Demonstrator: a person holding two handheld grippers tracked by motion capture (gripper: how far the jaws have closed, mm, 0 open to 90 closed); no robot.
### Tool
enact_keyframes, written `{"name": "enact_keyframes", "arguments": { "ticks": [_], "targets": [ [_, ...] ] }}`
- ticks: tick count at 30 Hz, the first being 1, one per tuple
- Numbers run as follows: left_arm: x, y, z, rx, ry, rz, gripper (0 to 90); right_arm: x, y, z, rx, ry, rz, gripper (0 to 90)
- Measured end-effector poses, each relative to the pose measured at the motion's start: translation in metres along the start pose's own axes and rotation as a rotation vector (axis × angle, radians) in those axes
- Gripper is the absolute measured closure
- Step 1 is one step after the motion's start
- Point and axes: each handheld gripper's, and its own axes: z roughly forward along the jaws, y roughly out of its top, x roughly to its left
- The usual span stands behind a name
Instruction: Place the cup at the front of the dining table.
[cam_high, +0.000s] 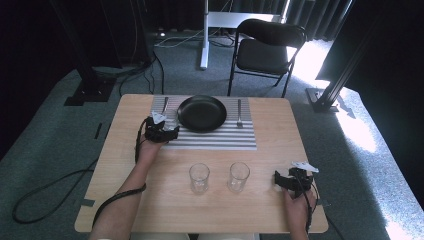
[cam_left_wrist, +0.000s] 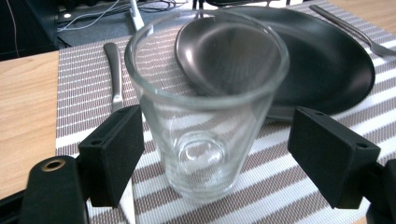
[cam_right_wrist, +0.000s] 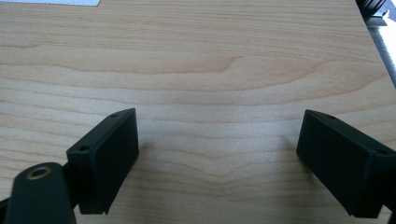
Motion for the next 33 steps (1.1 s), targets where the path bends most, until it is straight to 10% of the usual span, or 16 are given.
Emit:
{"name": "enact_keyframes", "arguments": {
  "ticks": [33],
  "targets": [
    [0.007, -0.034, -0.047, 0.016, -0.025, -0.054, 19.3, 0.0, 0.0, 0.0, 0.0, 0.0, 0.0, 12.3]
  ]
}}
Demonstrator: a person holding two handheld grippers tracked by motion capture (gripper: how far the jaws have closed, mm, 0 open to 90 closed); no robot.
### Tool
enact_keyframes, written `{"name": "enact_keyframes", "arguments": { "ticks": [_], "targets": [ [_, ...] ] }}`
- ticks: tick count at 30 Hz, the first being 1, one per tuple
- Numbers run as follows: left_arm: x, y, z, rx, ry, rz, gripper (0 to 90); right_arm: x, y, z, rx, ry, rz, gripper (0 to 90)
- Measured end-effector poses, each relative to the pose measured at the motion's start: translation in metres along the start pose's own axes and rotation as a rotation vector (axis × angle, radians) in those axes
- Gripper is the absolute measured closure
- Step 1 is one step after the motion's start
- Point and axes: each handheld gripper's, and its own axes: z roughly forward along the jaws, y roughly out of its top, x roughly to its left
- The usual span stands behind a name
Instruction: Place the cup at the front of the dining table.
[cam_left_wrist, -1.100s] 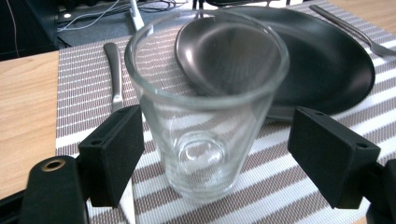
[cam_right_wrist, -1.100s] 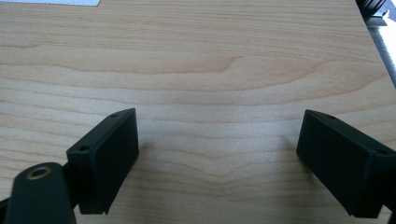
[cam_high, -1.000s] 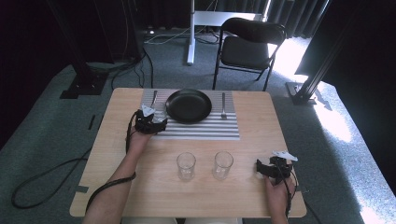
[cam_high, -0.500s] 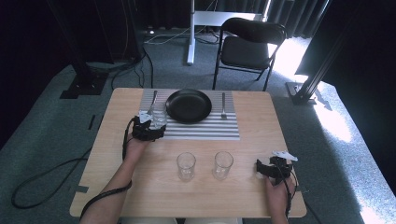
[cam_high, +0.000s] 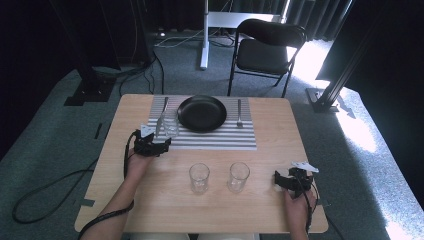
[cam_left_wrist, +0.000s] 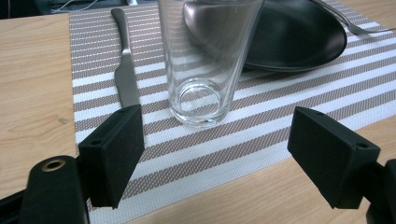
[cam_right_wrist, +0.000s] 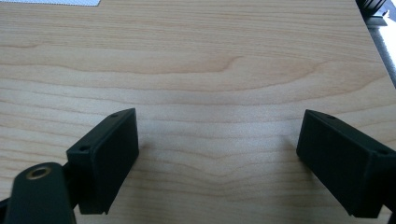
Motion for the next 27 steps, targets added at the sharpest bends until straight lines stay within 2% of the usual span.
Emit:
{"name": "enact_keyframes", "arguments": {
  "ticks": [8, 11, 13, 17, 20, 22, 27],
  "targets": [
    [0.005, -0.008, -0.011, -0.002, 0.018, -0.005, 19.3, 0.0, 0.0, 0.0, 0.0, 0.0, 0.0, 12.3],
    [0.008, -0.012, -0.017, -0.002, 0.019, -0.027, 19.4, 0.0, 0.0, 0.0, 0.0, 0.0, 0.0, 12.3],
    [0.009, -0.014, -0.021, -0.006, 0.005, -0.04, 19.4, 0.0, 0.0, 0.0, 0.0, 0.0, 0.0, 12.3],
    [0.009, -0.019, -0.029, -0.005, 0.02, -0.031, 19.4, 0.0, 0.0, 0.0, 0.0, 0.0, 0.0, 12.3],
    [0.015, -0.025, -0.037, 0.001, 0.039, -0.024, 19.4, 0.0, 0.0, 0.0, 0.0, 0.0, 0.0, 12.3],
    [0.019, -0.027, -0.041, 0.005, 0.036, -0.039, 19.4, 0.0, 0.0, 0.0, 0.0, 0.0, 0.0, 12.3],
    [0.027, -0.033, -0.051, 0.008, 0.066, -0.036, 19.4, 0.0, 0.0, 0.0, 0.0, 0.0, 0.0, 12.3]
  ]
}}
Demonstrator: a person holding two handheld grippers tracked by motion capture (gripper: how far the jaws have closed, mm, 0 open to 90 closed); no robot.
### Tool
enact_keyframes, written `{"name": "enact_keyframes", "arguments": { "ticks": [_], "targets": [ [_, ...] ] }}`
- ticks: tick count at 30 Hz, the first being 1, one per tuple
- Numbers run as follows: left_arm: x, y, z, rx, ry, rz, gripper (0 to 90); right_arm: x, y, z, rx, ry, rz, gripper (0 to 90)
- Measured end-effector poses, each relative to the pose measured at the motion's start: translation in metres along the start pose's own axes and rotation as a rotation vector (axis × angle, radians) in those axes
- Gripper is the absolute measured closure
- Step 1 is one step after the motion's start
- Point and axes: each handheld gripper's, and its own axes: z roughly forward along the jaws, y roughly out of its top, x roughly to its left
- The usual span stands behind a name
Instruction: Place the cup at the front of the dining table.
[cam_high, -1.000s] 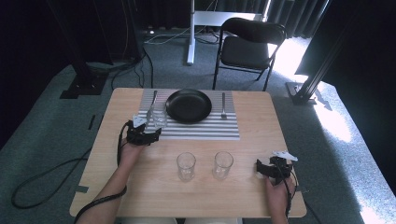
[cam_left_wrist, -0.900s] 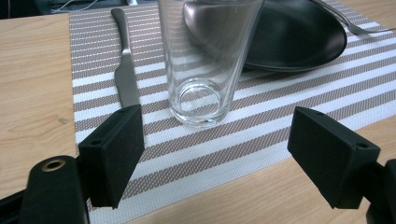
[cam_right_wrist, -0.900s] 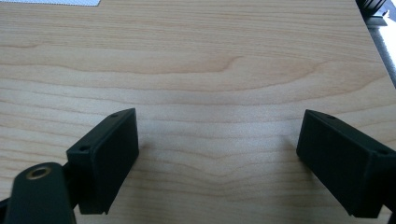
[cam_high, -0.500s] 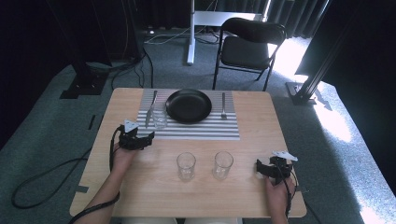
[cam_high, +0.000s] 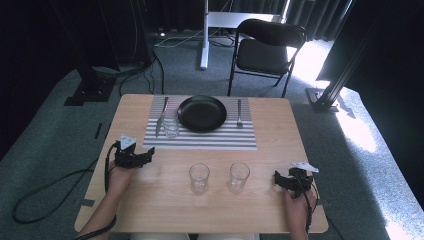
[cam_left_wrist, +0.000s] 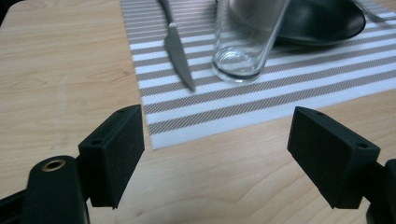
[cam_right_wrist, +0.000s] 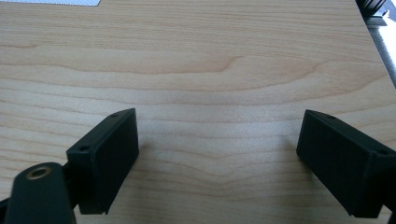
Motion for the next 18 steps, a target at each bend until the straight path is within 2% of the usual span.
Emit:
{"name": "enact_keyframes", "arguments": {
  "ticks": [4, 14, 18],
  "targets": [
    [0.009, -0.006, -0.007, -0.005, 0.014, -0.027, 19.4, 0.0, 0.0, 0.0, 0.0, 0.0, 0.0, 12.3],
    [0.023, -0.023, -0.019, 0.003, 0.056, -0.032, 19.4, 0.0, 0.0, 0.0, 0.0, 0.0, 0.0, 12.3],
    [0.031, -0.033, -0.029, 0.006, 0.07, -0.038, 19.4, 0.0, 0.0, 0.0, 0.0, 0.0, 0.0, 12.3]
  ]
}}
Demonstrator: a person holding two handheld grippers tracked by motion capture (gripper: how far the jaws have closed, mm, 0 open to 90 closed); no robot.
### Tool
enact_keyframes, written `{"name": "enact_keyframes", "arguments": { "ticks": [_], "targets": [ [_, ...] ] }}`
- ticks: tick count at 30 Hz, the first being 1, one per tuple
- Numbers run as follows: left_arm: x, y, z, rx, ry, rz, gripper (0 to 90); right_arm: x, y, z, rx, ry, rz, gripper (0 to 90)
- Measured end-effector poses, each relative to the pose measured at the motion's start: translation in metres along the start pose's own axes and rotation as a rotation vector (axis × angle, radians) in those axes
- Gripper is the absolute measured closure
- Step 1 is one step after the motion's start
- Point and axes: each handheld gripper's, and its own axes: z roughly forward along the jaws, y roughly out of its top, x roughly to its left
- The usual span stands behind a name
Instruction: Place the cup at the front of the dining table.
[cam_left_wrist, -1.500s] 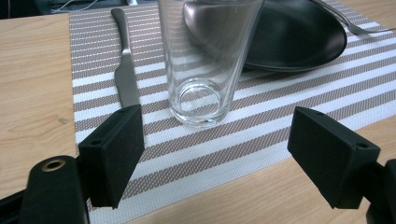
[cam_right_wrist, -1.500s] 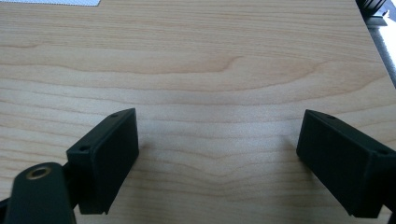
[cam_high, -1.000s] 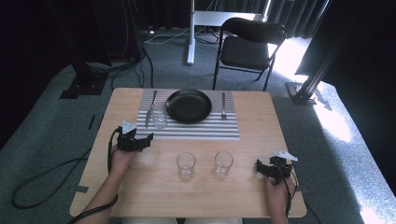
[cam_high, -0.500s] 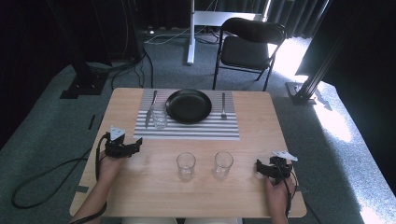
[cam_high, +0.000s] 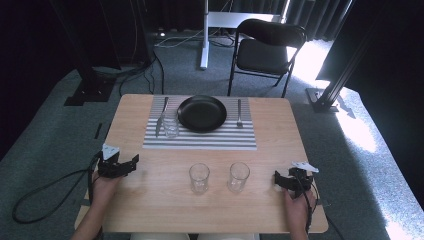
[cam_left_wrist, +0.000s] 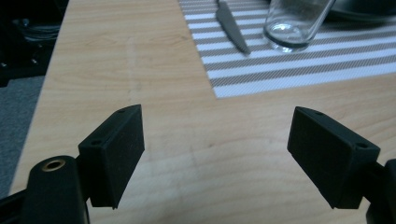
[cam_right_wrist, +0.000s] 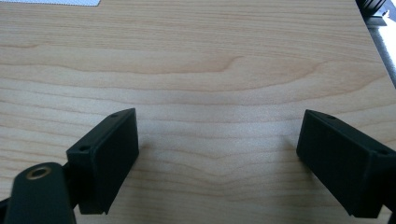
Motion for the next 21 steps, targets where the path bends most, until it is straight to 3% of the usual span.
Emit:
{"name": "enact_keyframes", "arguments": {
  "ticks": [9, 14, 21],
  "targets": [
    [0.007, -0.012, -0.014, 0.021, 0.044, 0.005, 19.4, 0.0, 0.0, 0.0, 0.0, 0.0, 0.0, 12.3],
    [0.008, -0.019, -0.019, 0.02, 0.046, -0.018, 19.4, 0.0, 0.0, 0.0, 0.0, 0.0, 0.0, 12.3],
    [0.007, -0.029, -0.027, 0.028, 0.062, -0.014, 19.4, 0.0, 0.0, 0.0, 0.0, 0.0, 0.0, 12.3]
  ]
}}
